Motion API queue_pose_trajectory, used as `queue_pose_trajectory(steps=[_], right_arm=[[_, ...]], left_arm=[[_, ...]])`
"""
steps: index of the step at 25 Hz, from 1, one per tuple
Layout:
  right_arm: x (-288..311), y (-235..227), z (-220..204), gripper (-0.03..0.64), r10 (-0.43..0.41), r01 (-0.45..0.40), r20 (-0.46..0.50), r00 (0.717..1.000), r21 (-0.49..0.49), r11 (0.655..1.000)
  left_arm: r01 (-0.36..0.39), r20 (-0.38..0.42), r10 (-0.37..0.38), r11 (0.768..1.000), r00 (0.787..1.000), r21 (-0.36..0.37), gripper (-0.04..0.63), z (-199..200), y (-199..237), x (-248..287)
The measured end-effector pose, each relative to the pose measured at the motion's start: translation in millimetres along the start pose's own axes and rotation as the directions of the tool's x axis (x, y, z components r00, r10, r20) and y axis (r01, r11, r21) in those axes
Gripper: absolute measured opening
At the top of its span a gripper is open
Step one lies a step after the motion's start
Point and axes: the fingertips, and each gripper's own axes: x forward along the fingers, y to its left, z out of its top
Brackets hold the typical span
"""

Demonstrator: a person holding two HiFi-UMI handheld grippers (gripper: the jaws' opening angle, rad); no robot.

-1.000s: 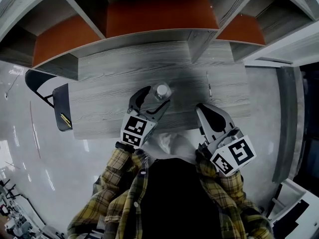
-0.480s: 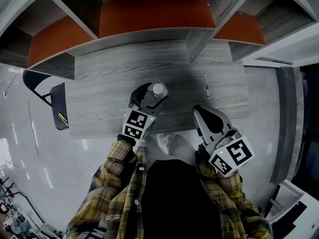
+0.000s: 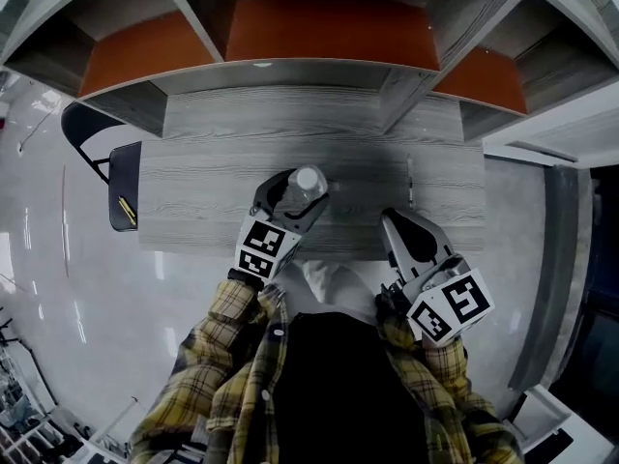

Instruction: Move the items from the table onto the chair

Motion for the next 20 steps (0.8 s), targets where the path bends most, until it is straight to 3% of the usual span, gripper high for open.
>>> queue_pose_trajectory(steps=[5,9,14,20], right_arm=[[17.5,22.1,-6.1,0.018,0.118,-0.119,-0.028,0.993,-0.026,0.993],[39.3,51.1,-11.7,0.018,0.225,-0.227,-0.060,0.973,-0.033,0.973],[66.8,98.2,-20.4,0.018,0.356,-0.365,-0.121,0.927,-0.060,0.929],[105.4,165.1,-29.0,0.018,0.454,-0.473,-0.180,0.873,-0.079,0.878]], left_arm=[[-0.120,0.074,0.127,0.989,0.989,-0.088,0.310,17.6,19.3,-47.4],[-0.233,0.094,0.248,0.961,0.964,-0.147,0.310,24.7,44.5,-99.5],[-0.398,0.108,0.430,0.888,0.897,-0.232,0.310,21.3,87.0,-177.6],[-0.548,0.087,0.595,0.779,0.799,-0.306,0.310,-4.7,151.1,-270.8]])
